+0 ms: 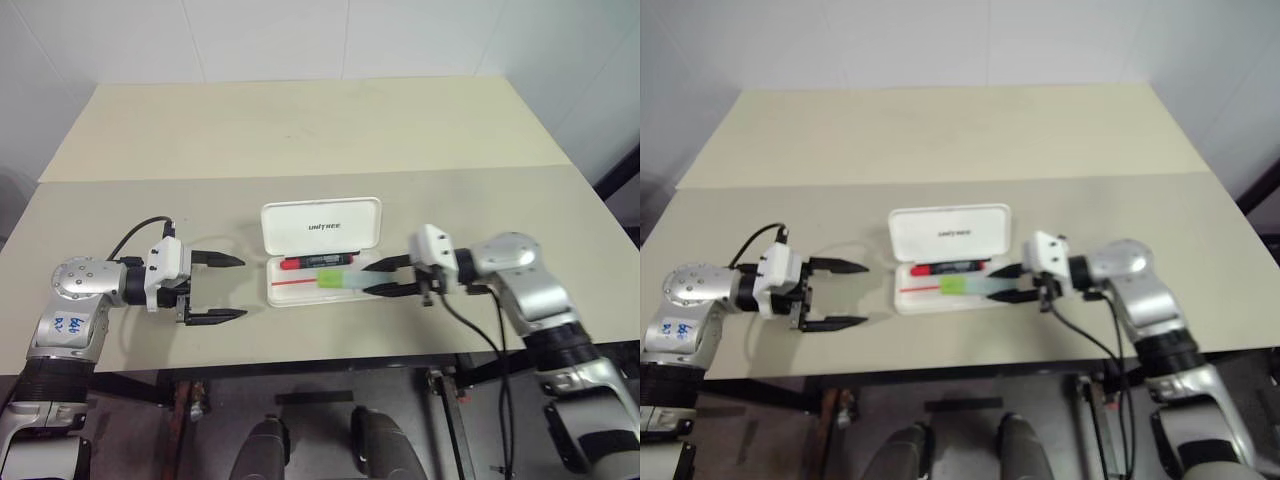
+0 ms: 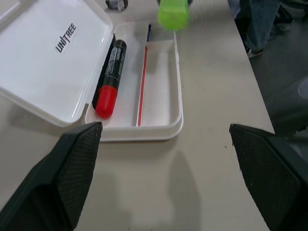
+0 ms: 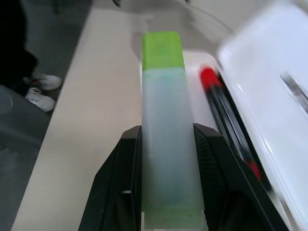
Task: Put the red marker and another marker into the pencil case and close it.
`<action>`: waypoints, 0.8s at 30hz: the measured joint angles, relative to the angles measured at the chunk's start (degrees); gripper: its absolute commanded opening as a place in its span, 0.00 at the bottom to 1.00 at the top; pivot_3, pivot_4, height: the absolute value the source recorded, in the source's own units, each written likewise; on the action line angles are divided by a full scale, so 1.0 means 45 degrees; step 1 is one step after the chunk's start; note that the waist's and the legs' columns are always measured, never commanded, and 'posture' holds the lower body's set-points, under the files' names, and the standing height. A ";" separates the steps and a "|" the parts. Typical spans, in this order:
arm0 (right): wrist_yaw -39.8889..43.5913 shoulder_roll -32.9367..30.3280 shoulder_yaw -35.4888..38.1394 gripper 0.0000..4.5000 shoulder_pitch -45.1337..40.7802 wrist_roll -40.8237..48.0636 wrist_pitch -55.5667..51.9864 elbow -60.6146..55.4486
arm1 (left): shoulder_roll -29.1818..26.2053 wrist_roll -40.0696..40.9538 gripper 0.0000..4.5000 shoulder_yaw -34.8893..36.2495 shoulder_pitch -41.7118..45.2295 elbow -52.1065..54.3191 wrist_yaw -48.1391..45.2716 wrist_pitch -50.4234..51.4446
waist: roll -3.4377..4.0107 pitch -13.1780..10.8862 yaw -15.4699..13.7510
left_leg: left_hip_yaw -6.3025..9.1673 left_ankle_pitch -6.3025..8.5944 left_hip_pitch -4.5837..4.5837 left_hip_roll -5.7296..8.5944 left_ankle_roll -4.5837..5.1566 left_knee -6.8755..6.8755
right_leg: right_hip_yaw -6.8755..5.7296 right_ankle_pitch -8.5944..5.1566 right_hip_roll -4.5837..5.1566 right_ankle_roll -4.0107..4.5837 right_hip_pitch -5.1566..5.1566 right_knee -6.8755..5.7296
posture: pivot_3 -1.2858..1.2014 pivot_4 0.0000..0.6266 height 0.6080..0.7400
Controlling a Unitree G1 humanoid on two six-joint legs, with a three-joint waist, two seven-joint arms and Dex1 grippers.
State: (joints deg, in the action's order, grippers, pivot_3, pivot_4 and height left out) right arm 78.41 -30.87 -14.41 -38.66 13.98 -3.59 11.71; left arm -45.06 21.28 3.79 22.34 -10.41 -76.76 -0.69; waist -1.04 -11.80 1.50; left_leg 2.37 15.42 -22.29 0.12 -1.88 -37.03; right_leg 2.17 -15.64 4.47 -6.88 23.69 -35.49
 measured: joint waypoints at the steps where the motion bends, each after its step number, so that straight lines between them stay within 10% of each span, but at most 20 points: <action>1: 0.0008 0.0201 -0.0188 0.25 -0.0181 -0.0093 0.0011 0.0148 | -0.0001 0.0000 1.00 0.0016 -0.0007 0.0005 0.0007 0.0003 | 0.0000 0.0000 -0.0006 | 0.0002 0.0000 -0.0001 0.0000 0.0000 0.0001 | -0.0003 0.0000 0.0000 0.0000 -0.0001 0.0002 | 0.52 0.24 1.00; 24: 0.0087 0.2746 -0.0777 0.25 -0.1754 -0.1271 0.0837 0.3633 | -0.0014 0.0009 1.00 0.0191 -0.0800 0.0911 0.0643 0.0240 | 0.0002 -0.0001 0.0058 | 0.0002 0.0003 0.0007 -0.0009 -0.0006 0.0014 | -0.0009 -0.0010 -0.0006 0.0018 0.0012 -0.0020 | 0.52 0.24 1.00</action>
State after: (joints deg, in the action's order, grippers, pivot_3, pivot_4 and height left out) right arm 78.81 -18.52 -17.90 -46.56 8.26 0.18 28.06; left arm -45.12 21.32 4.65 18.74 -6.31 -73.86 0.39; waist -1.03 -11.80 1.76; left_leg 2.38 15.43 -22.25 0.08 -1.91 -36.97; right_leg 2.13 -15.68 4.45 -6.80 23.75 -35.58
